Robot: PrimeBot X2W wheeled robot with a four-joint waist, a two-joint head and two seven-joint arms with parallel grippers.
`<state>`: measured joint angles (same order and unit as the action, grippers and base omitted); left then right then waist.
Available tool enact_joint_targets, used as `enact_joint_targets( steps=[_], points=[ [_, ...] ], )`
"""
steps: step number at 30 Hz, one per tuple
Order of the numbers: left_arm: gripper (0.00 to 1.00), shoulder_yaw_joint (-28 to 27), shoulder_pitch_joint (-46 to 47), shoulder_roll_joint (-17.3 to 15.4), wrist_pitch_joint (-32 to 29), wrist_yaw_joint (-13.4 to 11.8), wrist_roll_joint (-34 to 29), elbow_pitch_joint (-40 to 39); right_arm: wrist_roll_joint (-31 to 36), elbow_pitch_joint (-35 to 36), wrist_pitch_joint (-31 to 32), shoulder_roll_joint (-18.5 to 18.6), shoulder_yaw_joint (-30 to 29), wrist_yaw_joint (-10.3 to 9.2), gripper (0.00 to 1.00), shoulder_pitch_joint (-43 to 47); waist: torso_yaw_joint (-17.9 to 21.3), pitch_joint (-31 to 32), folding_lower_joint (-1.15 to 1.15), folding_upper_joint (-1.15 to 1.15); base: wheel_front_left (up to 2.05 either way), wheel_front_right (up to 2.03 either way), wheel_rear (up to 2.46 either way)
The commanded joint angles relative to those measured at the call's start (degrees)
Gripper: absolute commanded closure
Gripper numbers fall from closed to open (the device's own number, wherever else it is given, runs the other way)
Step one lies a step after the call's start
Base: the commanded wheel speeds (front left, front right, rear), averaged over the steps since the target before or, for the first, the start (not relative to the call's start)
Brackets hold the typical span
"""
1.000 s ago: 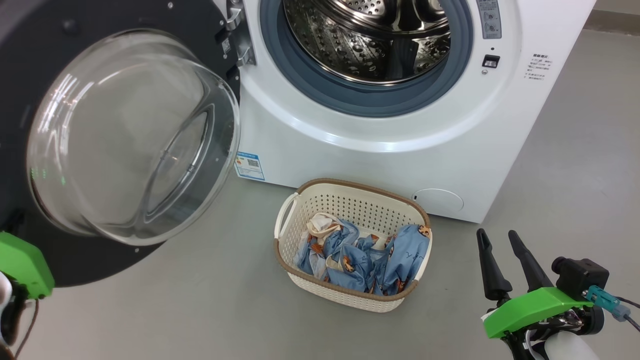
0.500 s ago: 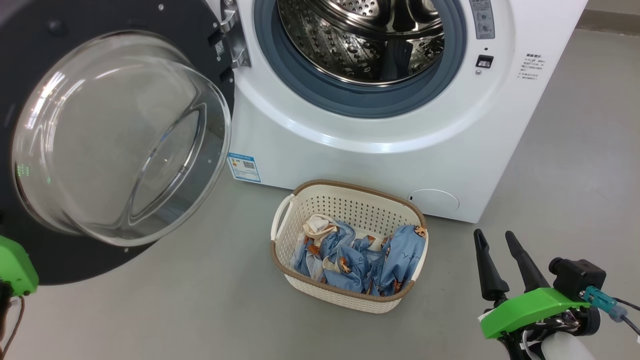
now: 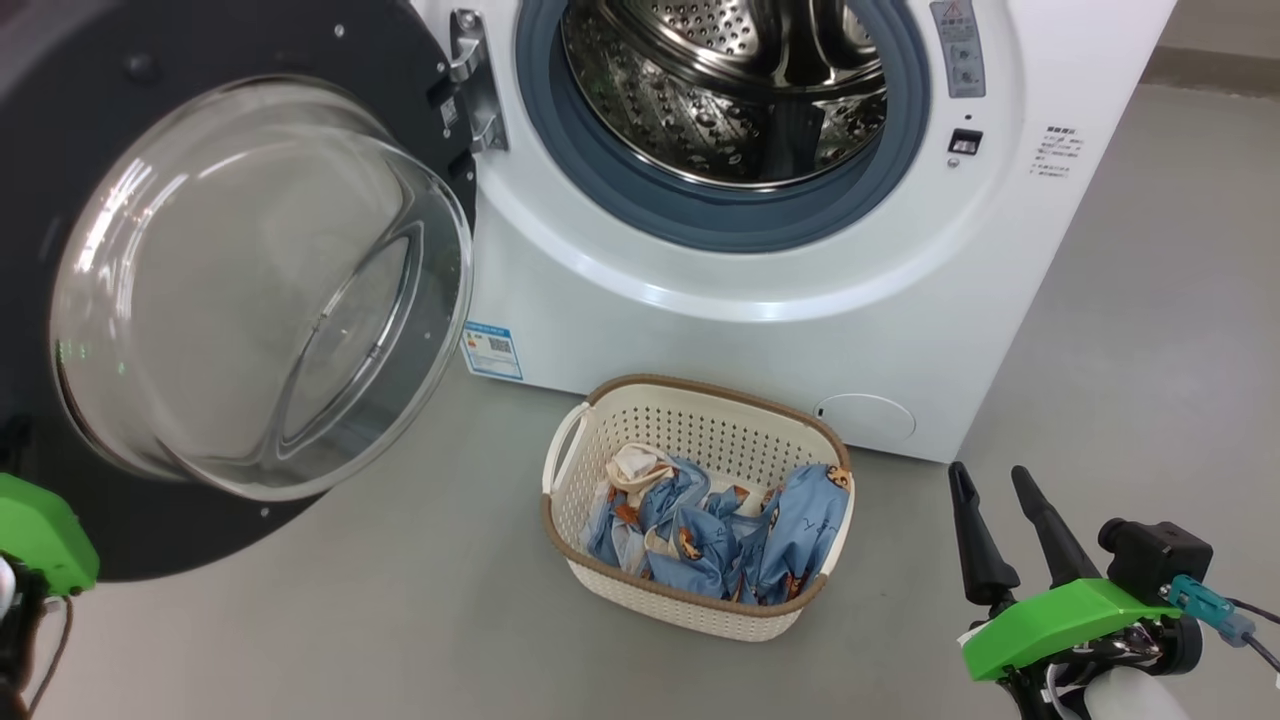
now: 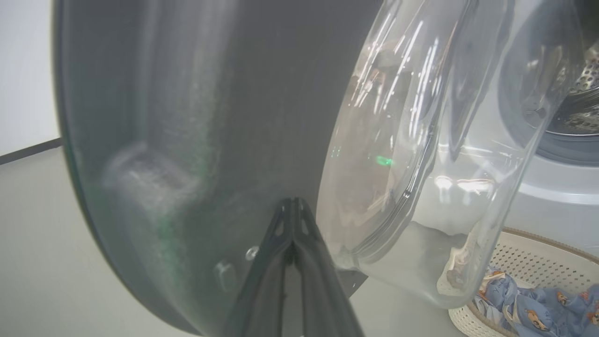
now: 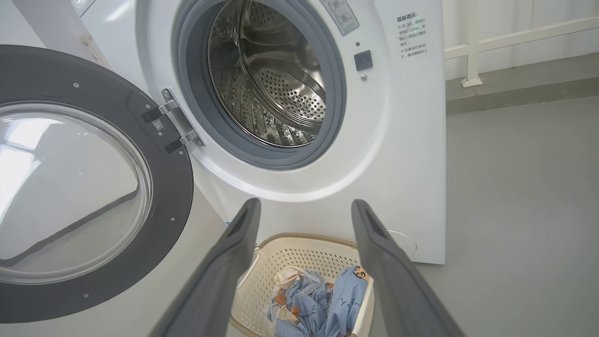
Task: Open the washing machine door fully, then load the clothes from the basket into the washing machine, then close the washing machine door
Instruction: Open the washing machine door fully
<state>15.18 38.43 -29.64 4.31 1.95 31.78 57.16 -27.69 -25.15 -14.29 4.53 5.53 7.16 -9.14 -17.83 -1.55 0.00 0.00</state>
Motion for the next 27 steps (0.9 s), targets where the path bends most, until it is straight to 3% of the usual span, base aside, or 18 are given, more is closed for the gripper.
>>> enact_joint_targets(
  steps=[1, 4, 5, 7, 8, 17, 27],
  points=[
    [1.0, -1.6, 0.8, -3.1, 0.8, 0.0, 0.2, -1.5, 0.0, 1.1, -0.7, 0.7, 1.4, 0.33, 0.0, -1.0, 0.3, 0.4, 0.0, 0.0, 0.0, 0.0, 0.0],
    [1.0, -1.6, -1.1, -2.6, 1.8, 0.1, 0.7, -2.9, -0.1, 1.1, -0.7, 1.1, 1.8, 0.33, 0.0, -0.6, 0.8, 1.1, 0.0, 0.0, 0.0, 0.0, 0.0],
    [0.9, -1.7, -1.8, -2.4, 2.2, 0.1, 0.9, -3.6, -0.1, 1.0, -0.7, 1.3, 1.9, 0.33, 0.0, -0.6, 1.0, 1.3, 0.0, 0.0, 0.0, 0.0, 0.0],
    [0.43, -1.9, -3.5, -1.8, 2.9, -0.1, 1.5, -5.1, -0.2, 1.0, -0.7, 1.6, 2.3, 0.33, 0.0, -0.4, 1.6, 1.8, 0.0, 0.0, 0.0, 0.0, 0.0],
    [0.0, -2.0, -4.3, -1.6, 3.3, -0.3, 1.6, -6.0, -0.3, 1.1, -0.7, 1.7, 2.4, 0.33, 0.0, -0.3, 1.9, 2.1, 0.0, 0.0, 0.0, 0.0, 0.0],
    [0.0, -3.4, -13.0, -0.4, 5.0, -2.5, 4.0, -18.2, 0.2, 1.5, -0.7, 3.0, 3.8, 0.33, 0.0, 0.2, 5.2, 3.5, 0.0, 0.0, 0.0, 0.0, 0.0],
    [0.0, -3.9, -24.5, 1.0, 5.5, -8.6, 4.4, -36.7, 0.5, 2.4, -0.7, 3.6, 4.9, 0.33, 0.0, 0.0, 10.9, 4.6, 0.0, 0.0, 0.0, 0.0, 0.0]
  ],
)
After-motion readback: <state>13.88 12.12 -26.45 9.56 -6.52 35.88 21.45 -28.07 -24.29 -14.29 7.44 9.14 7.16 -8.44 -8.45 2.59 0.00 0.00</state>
